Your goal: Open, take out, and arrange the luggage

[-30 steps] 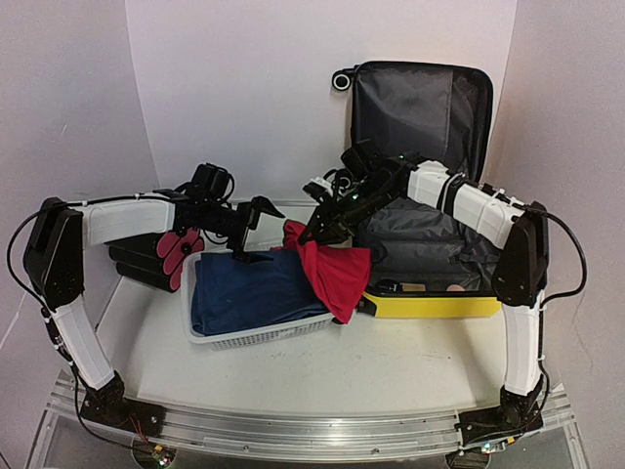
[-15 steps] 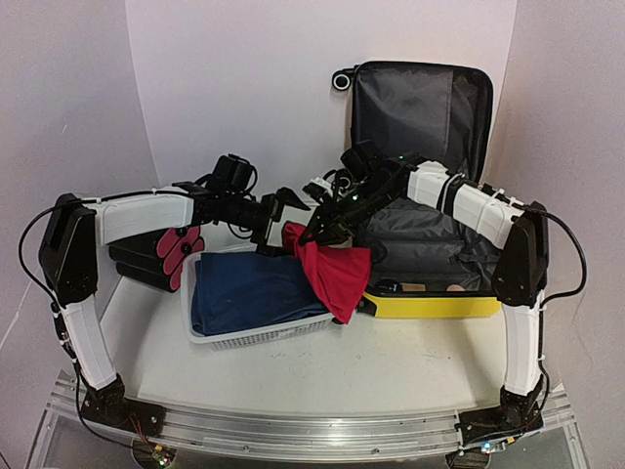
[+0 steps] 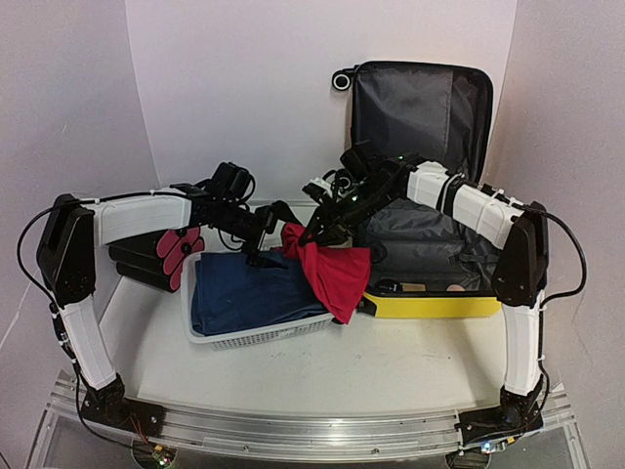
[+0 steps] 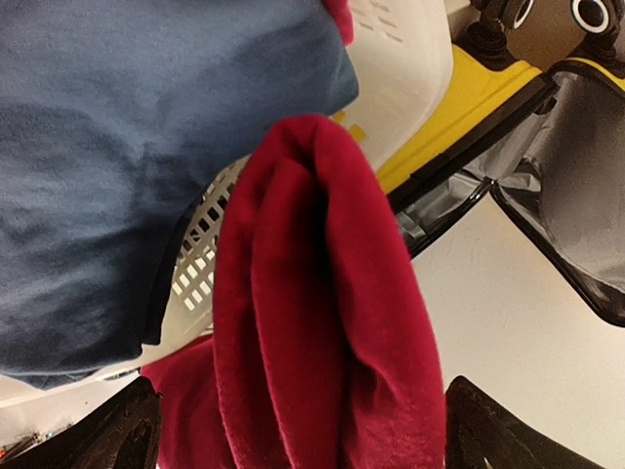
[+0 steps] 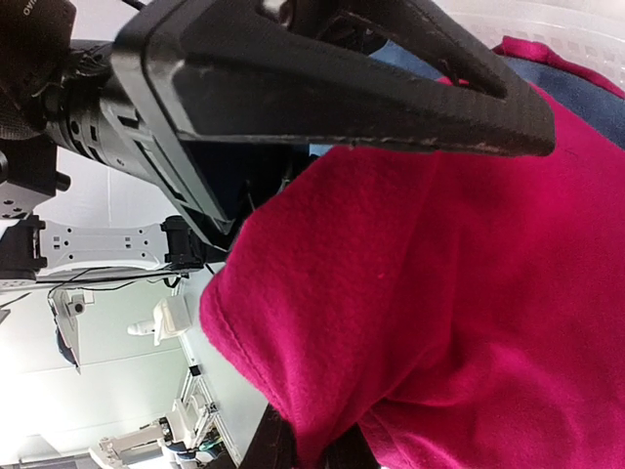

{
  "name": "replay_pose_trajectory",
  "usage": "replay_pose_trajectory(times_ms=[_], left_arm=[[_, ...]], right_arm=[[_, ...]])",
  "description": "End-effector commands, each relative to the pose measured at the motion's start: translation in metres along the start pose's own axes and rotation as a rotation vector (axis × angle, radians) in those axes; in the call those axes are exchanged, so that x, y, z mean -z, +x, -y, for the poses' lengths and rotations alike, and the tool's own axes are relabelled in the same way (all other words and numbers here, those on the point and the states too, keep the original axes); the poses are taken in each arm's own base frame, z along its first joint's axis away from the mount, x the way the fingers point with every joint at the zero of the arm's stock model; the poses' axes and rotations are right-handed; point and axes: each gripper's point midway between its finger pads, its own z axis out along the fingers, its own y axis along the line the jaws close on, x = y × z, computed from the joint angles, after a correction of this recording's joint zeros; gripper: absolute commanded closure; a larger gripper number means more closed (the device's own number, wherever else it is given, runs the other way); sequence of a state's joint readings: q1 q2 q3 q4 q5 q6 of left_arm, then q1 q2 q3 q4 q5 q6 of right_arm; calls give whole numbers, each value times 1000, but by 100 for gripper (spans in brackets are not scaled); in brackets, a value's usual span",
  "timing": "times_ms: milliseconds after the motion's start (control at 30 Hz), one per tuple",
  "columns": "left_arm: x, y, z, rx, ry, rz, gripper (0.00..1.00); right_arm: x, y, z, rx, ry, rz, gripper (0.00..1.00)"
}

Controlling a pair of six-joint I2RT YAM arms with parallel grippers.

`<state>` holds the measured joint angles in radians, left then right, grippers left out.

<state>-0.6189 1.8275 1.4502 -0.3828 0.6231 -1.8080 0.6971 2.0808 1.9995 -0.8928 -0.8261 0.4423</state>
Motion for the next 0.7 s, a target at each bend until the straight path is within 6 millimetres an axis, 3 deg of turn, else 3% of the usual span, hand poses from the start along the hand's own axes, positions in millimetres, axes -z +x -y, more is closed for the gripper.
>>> replay_pose_trajectory(times_ms=[0, 333, 467, 667], left_arm=[[15, 35, 33, -82, 84, -100, 0], [4, 45, 43, -63, 129, -125, 14], [0, 47, 40, -67, 123, -129, 31], [16, 41, 48, -190, 177, -61, 65]], right_arm=[[13, -7, -25, 89, -32, 50, 100], [12, -7, -22, 90, -24, 46, 100], [12, -7, -20, 95, -11, 48, 100], [13, -6, -19, 102, -1, 48, 100]])
